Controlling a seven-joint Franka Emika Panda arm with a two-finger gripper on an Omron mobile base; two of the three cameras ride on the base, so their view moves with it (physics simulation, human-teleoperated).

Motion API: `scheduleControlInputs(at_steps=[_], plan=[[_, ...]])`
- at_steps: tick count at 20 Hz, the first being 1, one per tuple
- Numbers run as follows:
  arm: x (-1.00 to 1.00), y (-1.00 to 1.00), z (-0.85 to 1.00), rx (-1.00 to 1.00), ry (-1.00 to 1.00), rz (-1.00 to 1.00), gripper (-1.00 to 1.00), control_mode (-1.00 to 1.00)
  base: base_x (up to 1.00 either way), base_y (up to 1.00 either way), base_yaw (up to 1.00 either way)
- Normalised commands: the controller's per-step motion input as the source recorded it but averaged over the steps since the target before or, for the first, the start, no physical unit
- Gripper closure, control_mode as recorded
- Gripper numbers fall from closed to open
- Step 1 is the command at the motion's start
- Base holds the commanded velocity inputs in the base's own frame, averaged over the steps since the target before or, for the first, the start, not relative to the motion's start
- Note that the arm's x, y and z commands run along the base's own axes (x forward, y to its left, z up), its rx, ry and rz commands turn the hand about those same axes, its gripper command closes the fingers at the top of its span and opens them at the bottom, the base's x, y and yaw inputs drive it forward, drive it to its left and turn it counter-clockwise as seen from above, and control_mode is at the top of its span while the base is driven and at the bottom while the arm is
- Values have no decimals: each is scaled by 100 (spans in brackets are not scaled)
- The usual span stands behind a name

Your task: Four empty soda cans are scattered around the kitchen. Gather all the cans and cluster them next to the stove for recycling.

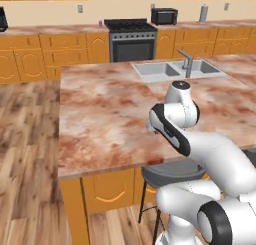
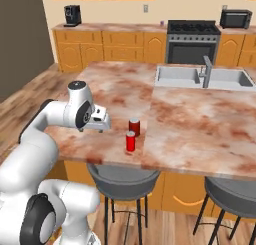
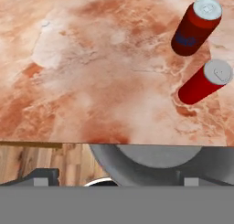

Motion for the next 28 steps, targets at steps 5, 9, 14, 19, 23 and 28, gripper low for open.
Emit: scheduleControlInputs(at_steps=[5,9,14,19,23,28], plan=[[0,0,0,0,0,0,-100,100,17,-50,7],[0,0,0,0,0,0,-100,100,19,-38,0],[0,0,0,0,0,0,-100,100,22,-51,0],[0,0,0,0,0,0,-100,100,33,-27,-3],[0,0,0,0,0,0,-100,100,45,0,-6],[0,0,0,0,0,0,-100,100,45,0,-4]])
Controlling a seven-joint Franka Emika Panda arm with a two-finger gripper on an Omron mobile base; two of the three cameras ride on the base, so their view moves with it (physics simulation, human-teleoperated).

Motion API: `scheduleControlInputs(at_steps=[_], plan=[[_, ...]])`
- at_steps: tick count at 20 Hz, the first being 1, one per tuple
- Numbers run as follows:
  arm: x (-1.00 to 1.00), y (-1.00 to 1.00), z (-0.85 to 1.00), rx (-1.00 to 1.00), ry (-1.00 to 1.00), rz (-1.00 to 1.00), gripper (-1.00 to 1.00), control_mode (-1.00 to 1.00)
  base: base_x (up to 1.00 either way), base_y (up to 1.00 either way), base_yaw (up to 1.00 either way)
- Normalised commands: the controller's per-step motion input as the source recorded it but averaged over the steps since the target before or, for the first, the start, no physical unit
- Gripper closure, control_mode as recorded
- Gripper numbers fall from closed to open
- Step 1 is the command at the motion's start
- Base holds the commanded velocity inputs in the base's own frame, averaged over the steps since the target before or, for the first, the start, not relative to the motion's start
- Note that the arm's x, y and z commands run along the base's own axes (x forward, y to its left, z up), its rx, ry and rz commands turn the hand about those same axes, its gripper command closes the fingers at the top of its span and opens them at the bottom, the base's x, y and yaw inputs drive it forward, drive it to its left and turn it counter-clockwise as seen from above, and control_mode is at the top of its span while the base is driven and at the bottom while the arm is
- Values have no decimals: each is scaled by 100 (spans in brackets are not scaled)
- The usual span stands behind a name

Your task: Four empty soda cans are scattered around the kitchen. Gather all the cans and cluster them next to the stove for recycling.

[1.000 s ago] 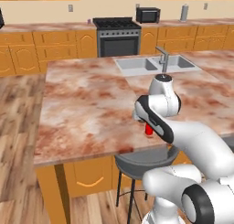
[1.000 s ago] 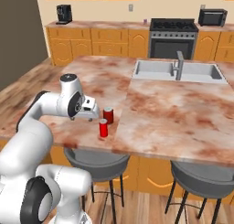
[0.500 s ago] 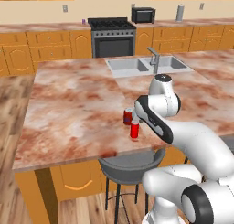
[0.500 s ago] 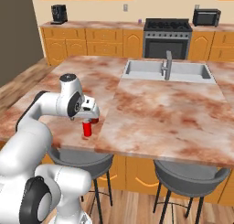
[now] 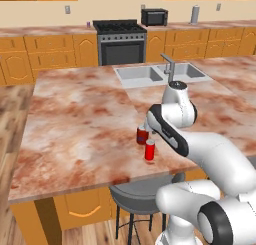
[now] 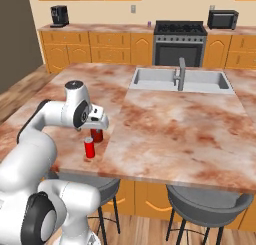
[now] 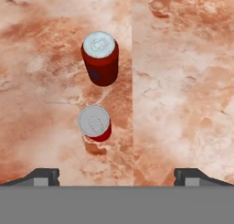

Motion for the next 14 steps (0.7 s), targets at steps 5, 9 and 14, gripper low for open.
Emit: scheduleControlInputs(at_steps=[5,9,14], plan=[[0,0,0,0,0,0,-100,100,26,0,-1],[36,0,-20,3,0,0,-100,-100,0,0,0],[17,2,-19,3,9,0,-100,-100,0,0,0]])
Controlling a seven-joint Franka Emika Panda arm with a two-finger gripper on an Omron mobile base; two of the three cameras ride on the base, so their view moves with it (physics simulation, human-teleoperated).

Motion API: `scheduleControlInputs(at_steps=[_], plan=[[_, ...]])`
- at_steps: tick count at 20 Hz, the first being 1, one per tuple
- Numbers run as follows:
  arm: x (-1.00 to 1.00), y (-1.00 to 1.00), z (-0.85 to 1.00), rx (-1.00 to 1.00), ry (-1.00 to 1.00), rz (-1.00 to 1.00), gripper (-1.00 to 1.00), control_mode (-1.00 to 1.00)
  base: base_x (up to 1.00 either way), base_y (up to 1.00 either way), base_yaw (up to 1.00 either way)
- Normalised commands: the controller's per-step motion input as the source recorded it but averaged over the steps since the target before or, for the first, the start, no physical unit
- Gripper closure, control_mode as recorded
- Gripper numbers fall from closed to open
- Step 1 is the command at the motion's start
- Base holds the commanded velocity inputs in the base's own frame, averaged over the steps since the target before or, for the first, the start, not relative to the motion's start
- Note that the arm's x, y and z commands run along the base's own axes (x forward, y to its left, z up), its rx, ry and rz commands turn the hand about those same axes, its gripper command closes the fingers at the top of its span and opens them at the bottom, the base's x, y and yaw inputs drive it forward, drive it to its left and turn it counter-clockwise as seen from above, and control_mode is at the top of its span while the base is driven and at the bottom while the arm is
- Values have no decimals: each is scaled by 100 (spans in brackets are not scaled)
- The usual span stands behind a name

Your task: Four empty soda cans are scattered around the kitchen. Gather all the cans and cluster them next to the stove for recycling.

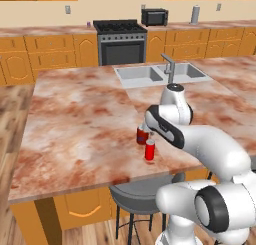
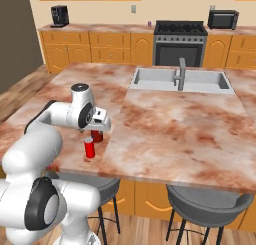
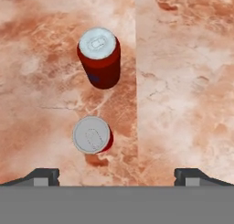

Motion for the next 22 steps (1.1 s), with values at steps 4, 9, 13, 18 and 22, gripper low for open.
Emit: scheduleControlInputs(at_steps=[4,9,13,18,22], plan=[[0,11,-23,0,8,0,-100,-100,0,0,0],[0,7,-7,0,15,0,-100,-100,0,0,0],[7,6,-4,0,16,0,-100,-100,0,0,0],[9,4,-13,0,12,0,-100,-100,0,0,0],[5,8,-15,0,8,0,-100,-100,0,0,0]])
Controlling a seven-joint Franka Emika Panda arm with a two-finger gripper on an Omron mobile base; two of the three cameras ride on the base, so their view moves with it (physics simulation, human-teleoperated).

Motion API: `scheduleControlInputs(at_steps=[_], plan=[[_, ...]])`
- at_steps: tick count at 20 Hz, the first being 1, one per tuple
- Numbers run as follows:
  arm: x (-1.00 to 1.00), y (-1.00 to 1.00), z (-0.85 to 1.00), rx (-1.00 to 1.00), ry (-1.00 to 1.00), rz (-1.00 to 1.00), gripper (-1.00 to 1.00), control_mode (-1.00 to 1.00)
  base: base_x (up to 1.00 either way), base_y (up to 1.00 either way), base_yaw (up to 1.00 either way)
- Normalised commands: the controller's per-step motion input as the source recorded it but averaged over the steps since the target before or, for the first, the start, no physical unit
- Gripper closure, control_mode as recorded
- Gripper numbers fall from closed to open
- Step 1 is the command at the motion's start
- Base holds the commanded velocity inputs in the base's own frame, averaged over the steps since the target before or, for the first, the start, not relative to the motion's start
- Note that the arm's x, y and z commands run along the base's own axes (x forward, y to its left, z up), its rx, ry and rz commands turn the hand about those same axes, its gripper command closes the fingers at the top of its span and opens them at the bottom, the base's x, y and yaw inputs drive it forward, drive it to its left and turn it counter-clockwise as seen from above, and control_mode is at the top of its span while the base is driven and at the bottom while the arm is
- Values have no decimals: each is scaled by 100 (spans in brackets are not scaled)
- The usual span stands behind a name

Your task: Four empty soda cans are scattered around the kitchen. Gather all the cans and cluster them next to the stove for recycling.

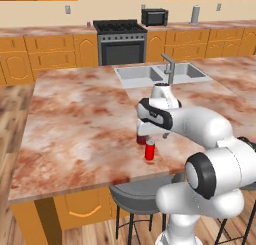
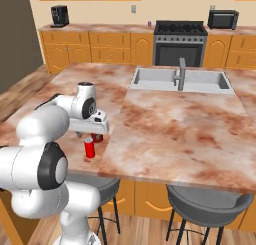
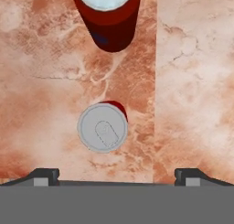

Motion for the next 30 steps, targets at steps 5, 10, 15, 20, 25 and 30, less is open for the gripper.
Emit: scheduleControlInputs(at_steps=[5,10,15,20,25,30], plan=[[2,8,-18,0,7,0,-100,-100,0,0,0],[11,6,-23,0,0,0,-100,-100,0,0,0],[25,1,-19,0,1,0,-100,-100,0,0,0],[6,0,-11,0,6,0,-100,-100,0,0,0],[0,0,-10,0,6,0,-100,-100,0,0,0],[0,0,-8,0,6,0,-100,-100,0,0,0]])
